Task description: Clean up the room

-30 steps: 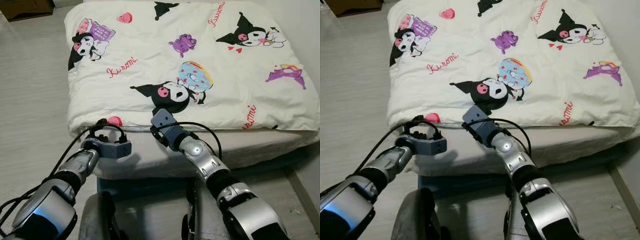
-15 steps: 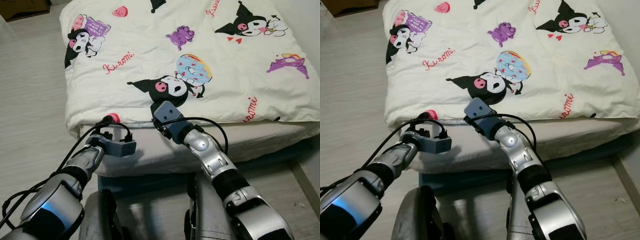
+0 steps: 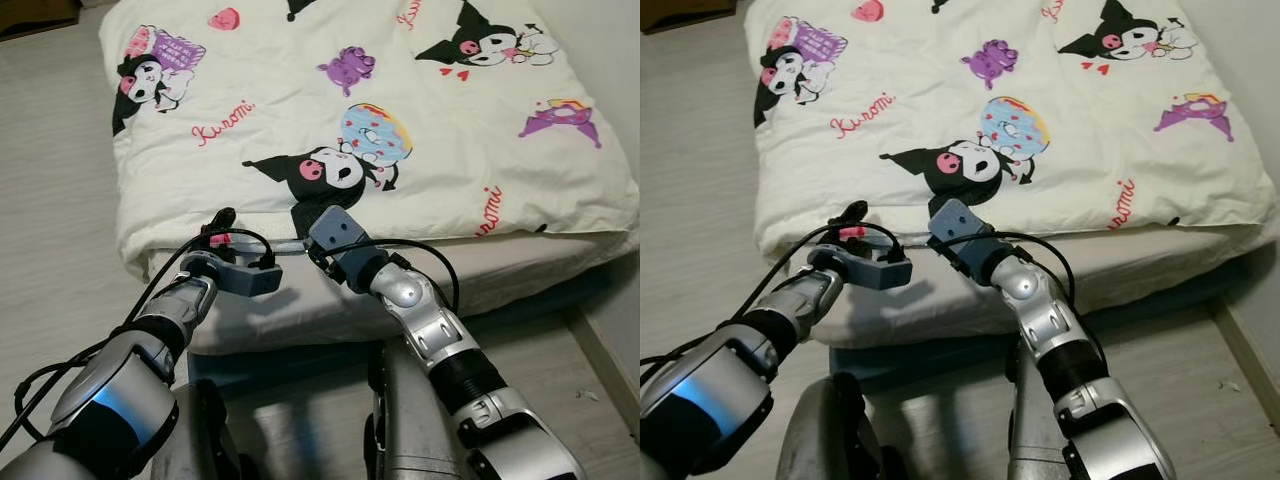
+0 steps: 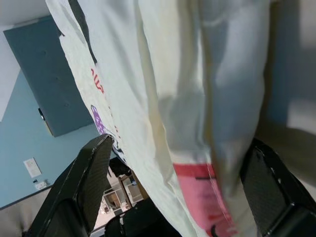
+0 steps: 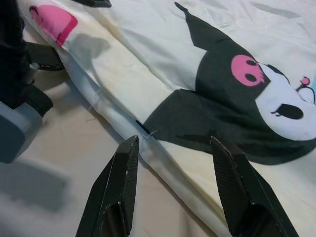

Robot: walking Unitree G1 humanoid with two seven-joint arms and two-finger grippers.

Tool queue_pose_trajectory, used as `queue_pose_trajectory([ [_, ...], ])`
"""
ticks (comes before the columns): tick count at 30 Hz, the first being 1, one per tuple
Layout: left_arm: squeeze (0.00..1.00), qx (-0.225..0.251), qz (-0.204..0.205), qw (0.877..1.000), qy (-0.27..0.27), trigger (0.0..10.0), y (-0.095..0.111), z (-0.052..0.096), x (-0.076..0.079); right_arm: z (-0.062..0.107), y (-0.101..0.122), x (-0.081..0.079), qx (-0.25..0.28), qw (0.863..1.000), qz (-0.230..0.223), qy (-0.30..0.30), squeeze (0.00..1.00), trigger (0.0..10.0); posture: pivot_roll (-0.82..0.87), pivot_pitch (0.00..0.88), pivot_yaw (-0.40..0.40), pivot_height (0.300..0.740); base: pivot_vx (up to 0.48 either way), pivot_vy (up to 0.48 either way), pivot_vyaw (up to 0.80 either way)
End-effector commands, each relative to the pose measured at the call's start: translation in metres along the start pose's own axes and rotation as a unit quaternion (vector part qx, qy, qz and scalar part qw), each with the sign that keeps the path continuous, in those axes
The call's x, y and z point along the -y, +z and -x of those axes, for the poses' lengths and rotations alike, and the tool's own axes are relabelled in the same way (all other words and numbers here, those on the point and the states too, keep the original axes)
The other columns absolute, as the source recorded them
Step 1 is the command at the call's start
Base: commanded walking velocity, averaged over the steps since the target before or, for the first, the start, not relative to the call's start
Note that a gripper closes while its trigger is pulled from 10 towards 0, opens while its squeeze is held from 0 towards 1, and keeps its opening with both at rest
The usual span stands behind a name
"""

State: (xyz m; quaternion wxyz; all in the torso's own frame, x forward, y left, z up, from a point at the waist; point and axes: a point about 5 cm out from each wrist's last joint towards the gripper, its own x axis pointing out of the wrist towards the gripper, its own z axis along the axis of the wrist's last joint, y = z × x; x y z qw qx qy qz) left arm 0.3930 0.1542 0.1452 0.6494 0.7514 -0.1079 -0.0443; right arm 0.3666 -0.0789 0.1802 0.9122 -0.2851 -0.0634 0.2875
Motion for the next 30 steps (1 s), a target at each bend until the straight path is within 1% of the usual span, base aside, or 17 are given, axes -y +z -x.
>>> queue_pose_trajectory([
  [1, 0.0, -0.005, -0.008, 1.0, -0.016, 10.0, -0.002, 0.003, 0.006, 0.001, -0.003, -0.009, -0.007, 1.0, 0.003, 0.017, 0.0, 10.0, -0.27, 0.462, 0.063, 0.506, 0.0, 0.0, 0.0],
  [3, 0.0, -0.005, -0.01, 1.0, -0.015, 10.0, -0.002, 0.002, 0.005, 0.002, -0.003, -0.01, -0.008, 1.0, 0.003, 0.018, 0.0, 10.0, -0.27, 0.461, 0.062, 0.506, 0.0, 0.0, 0.0],
  [4, 0.0, -0.006, -0.008, 1.0, -0.024, 10.0, -0.002, 0.001, 0.004, 0.003, -0.003, -0.009, -0.01, 1.0, 0.002, 0.019, 0.0, 10.0, -0.27, 0.462, 0.062, 0.506, 0.0, 0.0, 0.0],
  [7, 0.0, -0.007, -0.006, 0.999, -0.031, 10.0, -0.002, 0.001, 0.005, 0.003, -0.002, -0.009, -0.011, 1.0, 0.002, 0.019, 0.0, 10.0, -0.27, 0.462, 0.062, 0.506, 0.0, 0.0, 0.0],
  [8, 0.0, -0.01, -0.002, 0.999, -0.044, 10.0, -0.003, 0.001, 0.006, 0.004, -0.002, -0.009, -0.012, 1.0, 0.002, 0.019, 0.0, 10.0, -0.27, 0.462, 0.062, 0.506, 0.0, 0.0, 0.0],
  [9, 0.0, -0.015, 0.004, 0.998, -0.062, 7.8, -0.005, 0.002, 0.008, 0.004, -0.002, -0.009, -0.013, 1.0, 0.001, 0.019, 0.0, 10.0, -0.27, 0.461, 0.06, 0.506, 0.0, 0.0, 0.0],
  [10, 0.0, -0.018, 0.008, 0.997, -0.073, 7.8, -0.006, 0.003, 0.009, 0.004, -0.002, -0.009, -0.014, 1.0, 0.0, 0.019, 0.0, 10.0, -0.27, 0.461, 0.06, 0.506, 0.0, 0.0, 0.0],
  [11, 0.0, -0.027, 0.018, 0.996, -0.088, 0.0, -0.009, 0.004, 0.011, 0.005, -0.002, -0.009, -0.015, 1.0, 0.001, 0.019, 0.0, 10.0, -0.27, 0.458, 0.059, 0.506, 0.0, 0.0, 0.0],
  [12, 0.0, -0.027, 0.018, 0.996, -0.088, 0.0, -0.009, 0.004, 0.011, 0.005, -0.002, -0.009, -0.015, 1.0, 0.001, 0.019, 0.0, 10.0, -0.27, 0.458, 0.059, 0.506, 0.0, 0.0, 0.0],
  [14, 0.0, -0.036, 0.027, 0.993, -0.105, 0.0, -0.012, 0.005, 0.014, 0.005, -0.002, -0.009, -0.016, 1.0, 0.001, 0.02, 0.0, 10.0, -0.27, 0.457, 0.059, 0.506, 0.0, 0.0, 0.0],
  [19, 0.0, -0.043, 0.023, 0.991, -0.122, 0.0, -0.018, 0.009, 0.018, 0.005, -0.002, -0.009, -0.016, 1.0, 0.0, 0.019, 0.0, 10.0, -0.27, 0.454, 0.057, 0.506, 0.0, 0.0, 0.0],
  [24, 0.0, -0.045, 0.012, 0.992, -0.117, 0.0, -0.021, 0.009, 0.017, 0.005, -0.001, -0.009, -0.016, 1.0, 0.002, 0.02, 0.0, 10.0, -0.27, 0.452, 0.055, 0.506, 0.0, 0.0, 0.0],
  [30, 0.0, -0.049, 0.002, 0.993, -0.106, 0.0, -0.026, 0.007, 0.01, 0.006, 0.0, -0.008, -0.015, 1.0, 0.003, 0.018, 0.0, 10.0, -0.27, 0.449, 0.056, 0.506, 0.0, 0.0, 0.0],
])
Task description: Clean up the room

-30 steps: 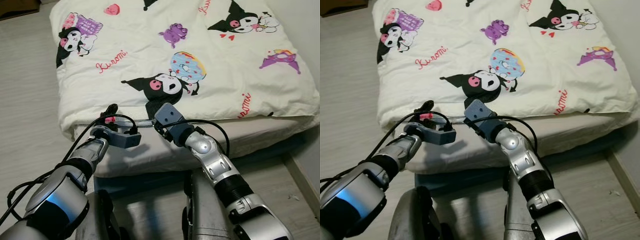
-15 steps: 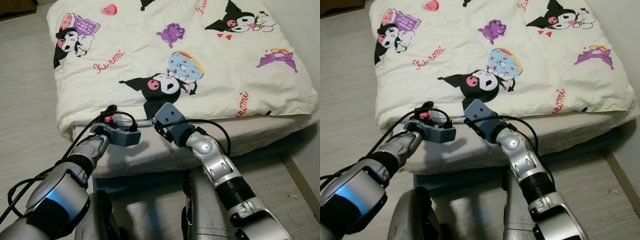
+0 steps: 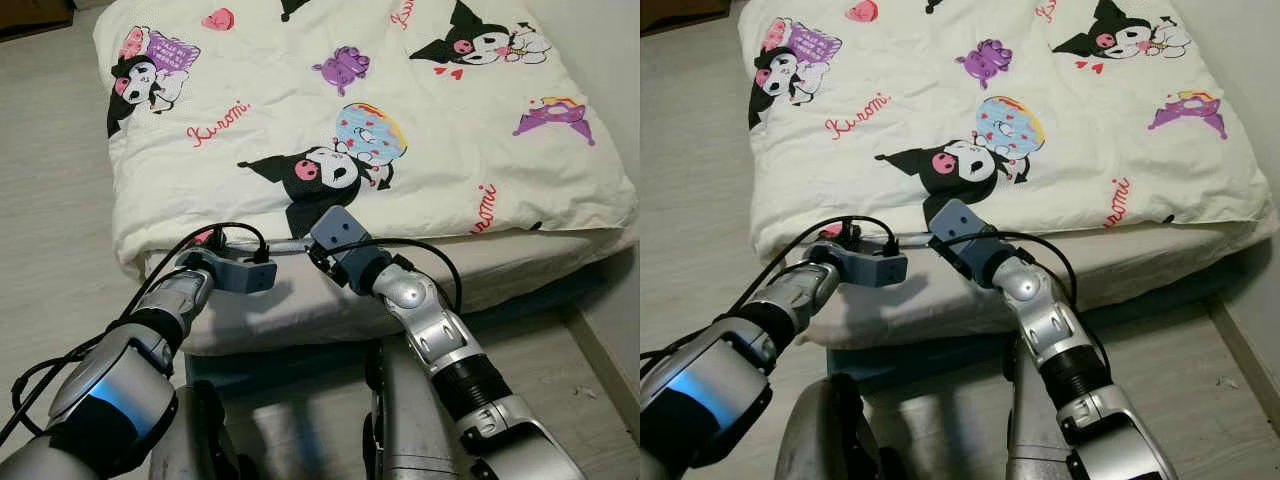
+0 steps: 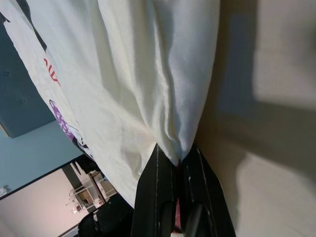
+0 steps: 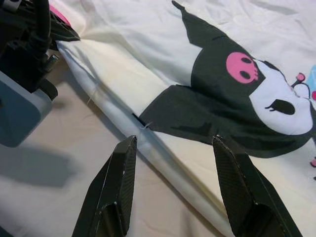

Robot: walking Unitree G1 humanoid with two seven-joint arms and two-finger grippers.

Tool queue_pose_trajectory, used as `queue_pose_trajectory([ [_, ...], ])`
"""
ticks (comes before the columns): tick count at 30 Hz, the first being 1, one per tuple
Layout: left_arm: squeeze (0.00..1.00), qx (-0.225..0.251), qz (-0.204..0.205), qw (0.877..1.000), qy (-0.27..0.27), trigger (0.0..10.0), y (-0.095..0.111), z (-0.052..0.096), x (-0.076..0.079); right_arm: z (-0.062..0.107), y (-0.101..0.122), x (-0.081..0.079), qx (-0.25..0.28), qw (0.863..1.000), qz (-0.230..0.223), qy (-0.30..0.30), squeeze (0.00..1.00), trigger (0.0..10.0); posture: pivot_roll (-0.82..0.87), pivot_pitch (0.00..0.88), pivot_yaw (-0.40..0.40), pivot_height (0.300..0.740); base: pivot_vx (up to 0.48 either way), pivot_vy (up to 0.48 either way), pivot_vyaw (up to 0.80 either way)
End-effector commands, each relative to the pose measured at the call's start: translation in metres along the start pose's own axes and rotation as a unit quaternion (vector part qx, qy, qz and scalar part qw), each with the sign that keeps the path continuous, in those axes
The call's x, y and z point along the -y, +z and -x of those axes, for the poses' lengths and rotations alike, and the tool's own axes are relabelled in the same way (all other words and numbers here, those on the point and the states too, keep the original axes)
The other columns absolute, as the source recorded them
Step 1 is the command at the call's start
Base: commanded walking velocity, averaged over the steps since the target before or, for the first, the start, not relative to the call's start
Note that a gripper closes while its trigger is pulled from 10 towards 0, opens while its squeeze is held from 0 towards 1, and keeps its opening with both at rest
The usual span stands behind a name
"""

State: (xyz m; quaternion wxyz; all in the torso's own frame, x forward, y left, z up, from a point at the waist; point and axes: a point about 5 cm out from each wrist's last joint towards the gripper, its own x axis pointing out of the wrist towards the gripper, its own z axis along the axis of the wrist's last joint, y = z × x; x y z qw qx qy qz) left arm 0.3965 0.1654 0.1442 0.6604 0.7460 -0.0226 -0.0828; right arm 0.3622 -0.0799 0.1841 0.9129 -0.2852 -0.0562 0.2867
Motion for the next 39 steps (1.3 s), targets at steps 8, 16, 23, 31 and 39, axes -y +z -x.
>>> queue_pose_trajectory([
  [8, 0.0, -0.035, -0.01, 0.999, -0.035, 0.0, -0.025, 0.002, -0.004, 0.001, -0.004, -0.009, -0.004, 1.0, -0.004, 0.014, 0.0, 10.0, -0.22, 0.444, 0.053, 0.506, 0.0, 0.0, 0.0],
  [16, 0.0, -0.031, 0.021, 0.994, -0.1, 0.0, -0.029, 0.001, -0.008, -0.001, -0.005, -0.014, -0.003, 0.999, -0.015, 0.04, 0.0, 10.0, -0.14, 0.445, 0.06, 0.506, 0.0, 0.0, 0.0],
  [23, 0.0, 0.019, 0.167, 0.951, -0.26, 0.0, -0.012, 0.004, 0.001, 0.001, -0.01, -0.02, -0.009, 0.998, -0.018, 0.062, 0.0, 10.0, -0.11, 0.433, 0.066, 0.506, 0.0, 0.0, 0.0],
  [31, 0.0, 0.069, 0.206, 0.914, -0.342, 0.0, 0.001, 0.006, 0.0, 0.0, -0.01, -0.019, -0.008, 0.998, -0.017, 0.064, 0.0, 10.0, -0.09, 0.433, 0.076, 0.506, 0.0, 0.0, 0.0],
  [39, 0.0, 0.118, 0.17, 0.865, -0.458, 0.0, 0.005, 0.017, 0.004, 0.0, -0.011, -0.017, -0.006, 0.998, -0.017, 0.066, 0.0, 10.0, -0.07, 0.426, 0.085, 0.506, 0.0, 0.0, 0.0],
])
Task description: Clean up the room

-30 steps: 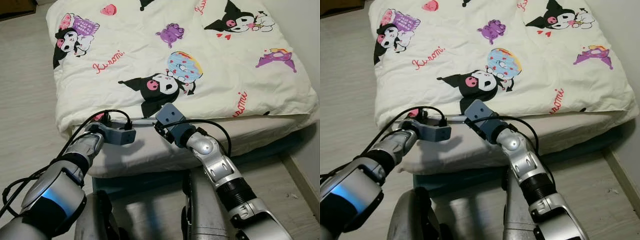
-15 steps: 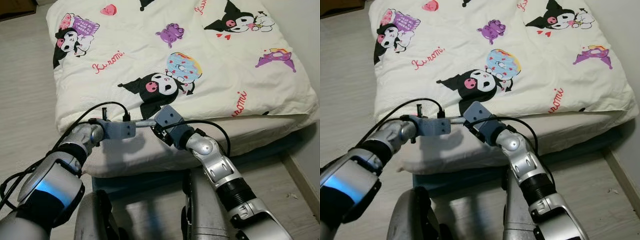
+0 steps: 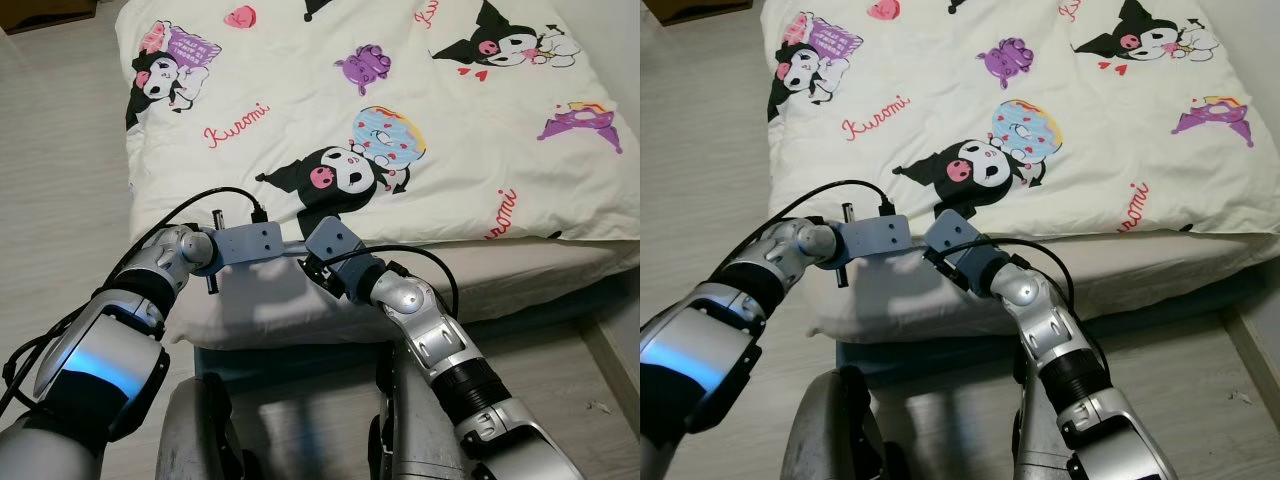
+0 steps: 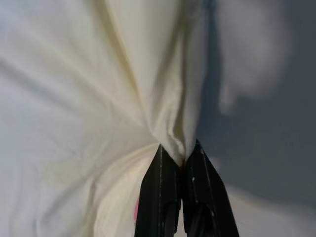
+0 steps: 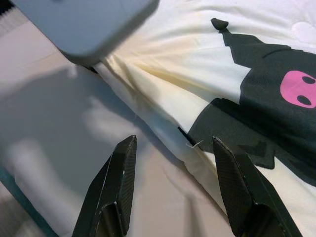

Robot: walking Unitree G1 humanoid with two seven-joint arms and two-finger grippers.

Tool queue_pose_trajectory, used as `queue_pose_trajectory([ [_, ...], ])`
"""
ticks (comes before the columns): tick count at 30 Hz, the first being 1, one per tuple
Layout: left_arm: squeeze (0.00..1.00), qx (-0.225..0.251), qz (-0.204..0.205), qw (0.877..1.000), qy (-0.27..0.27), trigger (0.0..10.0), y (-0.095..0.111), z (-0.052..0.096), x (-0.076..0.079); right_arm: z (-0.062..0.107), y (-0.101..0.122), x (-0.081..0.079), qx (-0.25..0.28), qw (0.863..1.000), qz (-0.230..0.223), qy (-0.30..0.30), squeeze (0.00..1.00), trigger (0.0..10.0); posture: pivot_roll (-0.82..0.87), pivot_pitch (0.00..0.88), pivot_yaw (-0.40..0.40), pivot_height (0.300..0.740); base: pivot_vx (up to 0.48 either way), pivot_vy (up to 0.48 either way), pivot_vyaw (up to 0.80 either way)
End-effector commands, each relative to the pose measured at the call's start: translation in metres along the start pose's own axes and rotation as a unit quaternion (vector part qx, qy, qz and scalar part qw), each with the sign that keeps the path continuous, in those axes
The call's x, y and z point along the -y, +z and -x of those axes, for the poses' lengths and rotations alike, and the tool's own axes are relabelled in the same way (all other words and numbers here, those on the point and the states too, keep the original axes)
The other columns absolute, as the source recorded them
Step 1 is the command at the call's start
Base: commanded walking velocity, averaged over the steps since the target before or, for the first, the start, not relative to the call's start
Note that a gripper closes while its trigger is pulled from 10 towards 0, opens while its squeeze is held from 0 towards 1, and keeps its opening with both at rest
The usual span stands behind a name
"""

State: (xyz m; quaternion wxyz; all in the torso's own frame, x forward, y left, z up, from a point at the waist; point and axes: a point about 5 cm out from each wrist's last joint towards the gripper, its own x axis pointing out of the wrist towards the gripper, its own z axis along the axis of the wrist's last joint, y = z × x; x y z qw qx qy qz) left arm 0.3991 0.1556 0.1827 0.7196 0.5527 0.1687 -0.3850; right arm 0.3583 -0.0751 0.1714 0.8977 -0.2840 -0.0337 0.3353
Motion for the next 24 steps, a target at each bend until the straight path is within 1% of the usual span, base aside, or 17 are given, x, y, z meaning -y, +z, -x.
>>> queue_pose_trajectory([
  [1, 0.0, -0.022, 0.0, 0.991, -0.135, 0.0, -0.017, -0.012, 0.042, 0.0, -0.004, -0.005, 0.0, 1.0, -0.011, 0.011, 0.0, 10.0, -0.07, 0.426, 0.085, 0.506, 0.0, 0.0, 0.0],
  [3, 0.0, -0.022, -0.016, 0.982, -0.187, 0.0, -0.019, -0.01, 0.05, 0.0, -0.005, -0.005, 0.001, 1.0, -0.011, 0.011, 0.0, 10.0, -0.07, 0.425, 0.089, 0.506, 0.0, 0.0, 0.0],
  [4, 0.0, -0.022, -0.016, 0.982, -0.187, 0.0, -0.019, -0.01, 0.05, 0.0, -0.005, -0.005, 0.001, 1.0, -0.011, 0.011, 0.0, 10.0, -0.07, 0.425, 0.089, 0.506, 0.0, 0.0, 0.0],
  [7, 0.0, -0.017, -0.02, 0.973, -0.23, 0.0, -0.021, -0.01, 0.061, -0.001, -0.005, -0.004, 0.001, 1.0, -0.01, 0.011, 0.0, 10.0, -0.07, 0.423, 0.094, 0.506, 0.0, 0.0, 0.0],
  [8, 0.0, -0.017, -0.02, 0.973, -0.23, 0.0, -0.021, -0.01, 0.061, -0.001, -0.005, -0.004, 0.001, 1.0, -0.01, 0.011, 0.0, 10.0, -0.07, 0.423, 0.094, 0.506, 0.0, 0.0, 0.0],
  [10, 0.0, -0.001, -0.021, 0.954, -0.299, 0.0, -0.022, -0.012, 0.08, 0.0, -0.004, -0.002, 0.002, 1.0, -0.007, 0.013, 0.0, 10.0, -0.06, 0.417, 0.095, 0.506, 0.0, 0.0, 0.0],
  [11, 0.0, -0.001, -0.021, 0.954, -0.299, 0.0, -0.022, -0.012, 0.08, 0.0, -0.004, -0.002, 0.002, 1.0, -0.007, 0.013, 0.0, 10.0, -0.06, 0.417, 0.095, 0.506, 0.0, 0.0, 0.0],
  [12, 0.0, 0.005, -0.024, 0.944, -0.328, 0.0, -0.022, -0.012, 0.088, 0.0, -0.005, -0.001, 0.002, 1.0, -0.005, 0.014, 0.0, 10.0, -0.06, 0.414, 0.096, 0.506, 0.0, 0.0, 0.0],
  [13, 0.0, 0.005, -0.024, 0.944, -0.328, 0.0, -0.022, -0.012, 0.088, 0.0, -0.005, -0.001, 0.002, 1.0, -0.005, 0.014, 0.0, 10.0, -0.06, 0.414, 0.096, 0.506, 0.0, 0.0, 0.0],
  [14, 0.0, 0.011, -0.027, 0.933, -0.358, 0.0, -0.022, -0.012, 0.098, 0.0, -0.005, 0.0, 0.001, 1.0, -0.004, 0.014, 0.0, 10.0, -0.06, 0.414, 0.096, 0.506, 0.0, 0.0, 0.0],
  [15, 0.0, 0.011, -0.027, 0.933, -0.358, 0.0, -0.022, -0.012, 0.098, 0.0, -0.005, 0.0, 0.001, 1.0, -0.004, 0.014, 0.0, 10.0, -0.06, 0.414, 0.096, 0.506, 0.0, 0.0, 0.0],
  [17, 0.0, 0.026, -0.026, 0.913, -0.407, 0.0, -0.02, -0.01, 0.114, 0.0, -0.006, 0.001, -0.002, 1.0, -0.001, 0.014, 0.0, 10.0, -0.06, 0.413, 0.097, 0.506, 0.0, 0.0, 0.0],
  [18, 0.0, 0.026, -0.026, 0.913, -0.407, 0.0, -0.02, -0.01, 0.114, 0.0, -0.006, 0.001, -0.002, 1.0, -0.001, 0.014, 0.0, 10.0, -0.06, 0.413, 0.097, 0.506, 0.0, 0.0, 0.0],
  [19, 0.0, 0.034, -0.025, 0.903, -0.428, 0.0, -0.018, -0.007, 0.122, -0.001, -0.006, 0.002, -0.003, 1.0, 0.0, 0.014, 0.0, 10.0, -0.06, 0.411, 0.099, 0.506, 0.0, 0.0, 0.0],
  [21, 0.0, 0.034, -0.025, 0.903, -0.428, 0.0, -0.018, -0.007, 0.122, -0.001, -0.006, 0.002, -0.003, 1.0, 0.0, 0.014, 0.0, 10.0, -0.06, 0.411, 0.099, 0.506, 0.0, 0.0, 0.0],
  [23, 0.0, 0.033, -0.038, 0.89, -0.453, 0.0, -0.018, -0.002, 0.134, -0.001, -0.005, 0.003, -0.004, 1.0, 0.003, 0.013, 0.0, 10.0, -0.06, 0.408, 0.098, 0.506, 0.0, 0.0, 0.0],
  [24, 0.0, 0.033, -0.038, 0.89, -0.453, 0.0, -0.018, -0.002, 0.134, -0.001, -0.005, 0.003, -0.004, 1.0, 0.003, 0.013, 0.0, 10.0, -0.06, 0.408, 0.098, 0.506, 0.0, 0.0, 0.0],
])
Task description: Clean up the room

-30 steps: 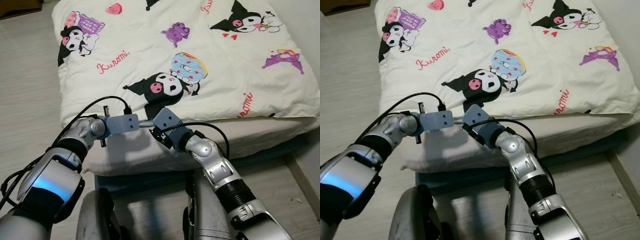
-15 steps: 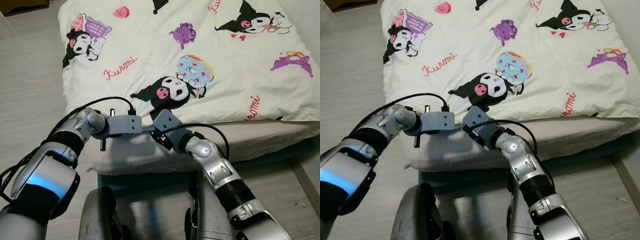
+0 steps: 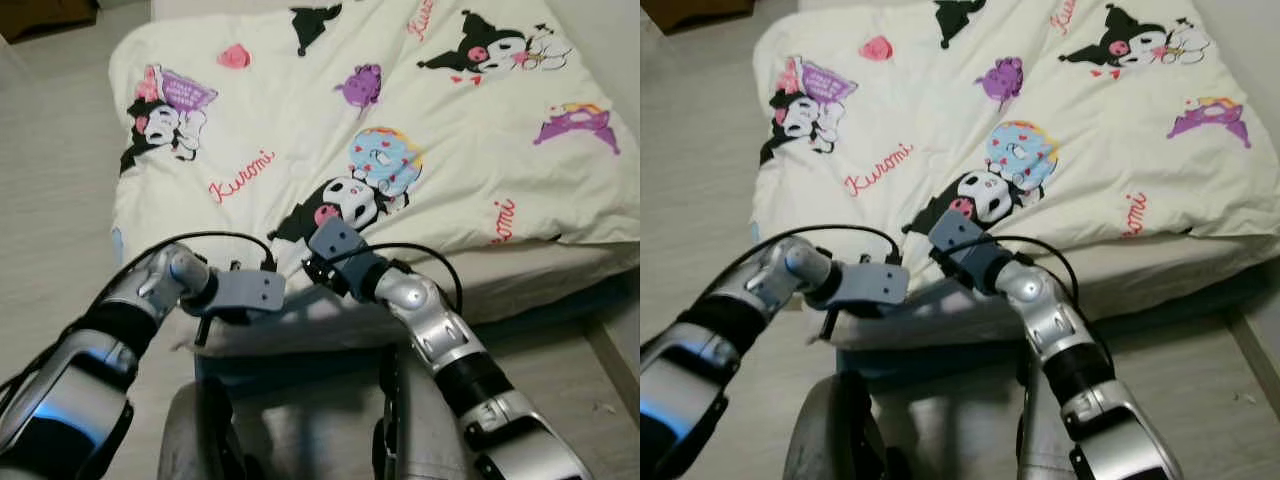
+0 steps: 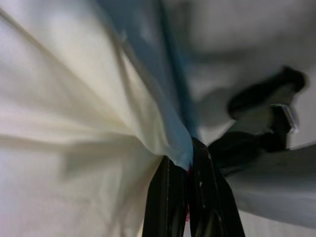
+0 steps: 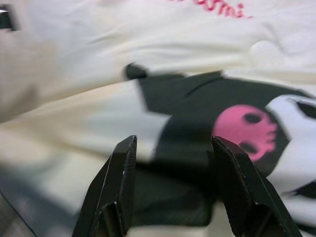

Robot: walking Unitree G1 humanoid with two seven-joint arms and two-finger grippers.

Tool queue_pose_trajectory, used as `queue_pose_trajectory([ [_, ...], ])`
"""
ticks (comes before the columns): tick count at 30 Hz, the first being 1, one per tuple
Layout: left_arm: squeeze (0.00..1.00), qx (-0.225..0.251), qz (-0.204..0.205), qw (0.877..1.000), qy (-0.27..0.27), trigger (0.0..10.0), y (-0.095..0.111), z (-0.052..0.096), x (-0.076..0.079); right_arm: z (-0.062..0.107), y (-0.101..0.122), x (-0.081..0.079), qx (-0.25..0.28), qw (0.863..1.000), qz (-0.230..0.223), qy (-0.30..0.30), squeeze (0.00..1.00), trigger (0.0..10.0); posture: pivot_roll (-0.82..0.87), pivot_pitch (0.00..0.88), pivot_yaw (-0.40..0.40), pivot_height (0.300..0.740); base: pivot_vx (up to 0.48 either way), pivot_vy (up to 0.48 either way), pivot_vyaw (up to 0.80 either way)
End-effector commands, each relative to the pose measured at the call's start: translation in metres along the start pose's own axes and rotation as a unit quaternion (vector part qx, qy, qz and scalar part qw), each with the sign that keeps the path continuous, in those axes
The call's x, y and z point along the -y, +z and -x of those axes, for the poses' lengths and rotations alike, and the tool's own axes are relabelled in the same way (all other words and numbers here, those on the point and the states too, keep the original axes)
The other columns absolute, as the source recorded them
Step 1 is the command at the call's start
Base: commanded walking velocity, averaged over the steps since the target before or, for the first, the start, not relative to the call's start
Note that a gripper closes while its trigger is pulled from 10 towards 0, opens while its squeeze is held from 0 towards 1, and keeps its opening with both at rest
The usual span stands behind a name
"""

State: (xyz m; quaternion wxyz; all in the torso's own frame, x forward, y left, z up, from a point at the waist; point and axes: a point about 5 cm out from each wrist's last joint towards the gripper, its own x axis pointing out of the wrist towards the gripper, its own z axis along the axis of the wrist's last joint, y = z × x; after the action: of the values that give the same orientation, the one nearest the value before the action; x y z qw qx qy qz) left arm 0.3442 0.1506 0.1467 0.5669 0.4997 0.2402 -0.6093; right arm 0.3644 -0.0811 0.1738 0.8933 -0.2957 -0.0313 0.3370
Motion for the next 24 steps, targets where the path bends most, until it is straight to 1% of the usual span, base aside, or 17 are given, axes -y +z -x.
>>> queue_pose_trajectory([
  [1, 0.0, -0.023, 0.027, 0.979, -0.203, 0.0, -0.018, -0.042, 0.059, -0.001, -0.002, -0.005, 0.001, 1.0, -0.006, 0.009, 0.0, 10.0, -0.06, 0.408, 0.098, 0.506, 0.0, 0.0, 0.0],
  [3, 0.0, -0.043, 0.011, 0.977, -0.21, 0.0, -0.022, -0.04, 0.061, -0.001, -0.002, -0.005, 0.002, 1.0, -0.004, 0.009, 0.0, 10.0, -0.06, 0.407, 0.099, 0.506, 0.0, 0.0, 0.0],
  [8, 0.0, -0.066, 0.0, 0.975, -0.215, 0.0, -0.025, -0.034, 0.064, -0.001, -0.002, -0.005, 0.002, 1.0, -0.002, 0.009, 0.0, 10.0, -0.06, 0.406, 0.099, 0.506, 0.0, 0.0, 0.0],
  [9, 0.0, -0.072, -0.005, 0.977, -0.201, 0.0, -0.025, -0.034, 0.065, -0.001, -0.002, -0.005, 0.002, 1.0, -0.002, 0.009, 0.0, 10.0, -0.06, 0.407, 0.099, 0.506, 0.0, 0.0, 0.0],
  [10, 0.0, -0.072, -0.005, 0.977, -0.201, 0.0, -0.025, -0.034, 0.065, -0.001, -0.002, -0.005, 0.002, 1.0, -0.002, 0.009, 0.0, 10.0, -0.06, 0.407, 0.099, 0.506, 0.0, 0.0, 0.0],
  [11, 0.0, -0.082, -0.014, 0.985, -0.152, 8.0, -0.025, -0.037, 0.06, -0.001, -0.002, -0.006, 0.002, 1.0, -0.001, 0.009, 0.0, 10.0, -0.06, 0.407, 0.099, 0.506, 0.0, 0.0, 0.0],
  [13, 0.0, -0.082, -0.014, 0.985, -0.152, 8.0, -0.025, -0.037, 0.06, -0.001, -0.002, -0.006, 0.002, 1.0, -0.001, 0.009, 0.0, 10.0, -0.06, 0.407, 0.099, 0.506, 0.0, 0.0, 0.0],
  [14, 0.0, -0.088, -0.015, 0.989, -0.122, 10.0, -0.026, -0.038, 0.054, -0.001, -0.003, -0.006, 0.002, 1.0, -0.001, 0.009, 0.0, 10.0, -0.06, 0.407, 0.098, 0.506, 0.0, 0.0, 0.0],
  [15, 0.45, -0.094, -0.011, 0.99, -0.104, 10.0, -0.026, -0.038, 0.049, -0.001, -0.003, -0.006, 0.002, 1.0, -0.001, 0.008, 0.0, 10.0, -0.06, 0.407, 0.099, 0.506, 0.0, 0.0, 0.0],
  [16, 1.0, -0.093, 0.003, 0.991, -0.098, 10.0, -0.024, -0.036, 0.046, -0.001, -0.003, -0.006, 0.001, 1.0, 0.0, 0.007, 0.0, 10.0, -0.06, 0.404, 0.1, 0.506, 0.0, 0.0, 0.0],
  [17, 1.0, -0.093, 0.003, 0.991, -0.098, 10.0, -0.024, -0.036, 0.046, -0.001, -0.003, -0.006, 0.001, 1.0, 0.0, 0.007, 0.0, 10.0, -0.06, 0.404, 0.1, 0.506, 0.0, 0.0, 0.0],
  [18, 1.0, -0.087, 0.016, 0.991, -0.1, 10.0, -0.022, -0.034, 0.045, -0.001, -0.003, -0.006, 0.001, 1.0, 0.0, 0.006, 0.0, 10.0, -0.06, 0.403, 0.1, 0.506, 0.0, 0.0, 0.0],
  [20, 1.0, -0.087, 0.016, 0.991, -0.1, 10.0, -0.022, -0.034, 0.045, -0.001, -0.003, -0.006, 0.001, 1.0, 0.0, 0.006, 0.0, 10.0, -0.06, 0.403, 0.1, 0.506, 0.0, 0.0, 0.0],
  [21, 1.0, -0.074, 0.024, 0.992, -0.104, 10.0, -0.019, -0.031, 0.045, -0.001, -0.004, -0.006, 0.0, 1.0, -0.001, 0.004, 0.0, 10.0, -0.06, 0.402, 0.1, 0.506, 0.0, 0.0, 0.0],
  [22, 1.0, -0.074, 0.024, 0.992, -0.104, 10.0, -0.019, -0.031, 0.045, -0.001, -0.004, -0.006, 0.0, 1.0, -0.001, 0.004, 0.0, 10.0, -0.06, 0.402, 0.1, 0.506, 0.0, 0.0, 0.0],
  [23, 1.0, -0.051, 0.037, 0.992, -0.105, 10.0, -0.014, -0.03, 0.045, -0.001, -0.004, -0.006, 0.0, 1.0, -0.001, 0.002, 0.0, 10.0, -0.06, 0.4, 0.101, 0.506, 0.0, 0.0, 0.0],
  [24, 1.0, -0.051, 0.037, 0.992, -0.105, 10.0, -0.014, -0.03, 0.045, -0.001, -0.004, -0.006, 0.0, 1.0, -0.001, 0.002, 0.0, 10.0, -0.06, 0.4, 0.101, 0.506, 0.0, 0.0, 0.0],
])
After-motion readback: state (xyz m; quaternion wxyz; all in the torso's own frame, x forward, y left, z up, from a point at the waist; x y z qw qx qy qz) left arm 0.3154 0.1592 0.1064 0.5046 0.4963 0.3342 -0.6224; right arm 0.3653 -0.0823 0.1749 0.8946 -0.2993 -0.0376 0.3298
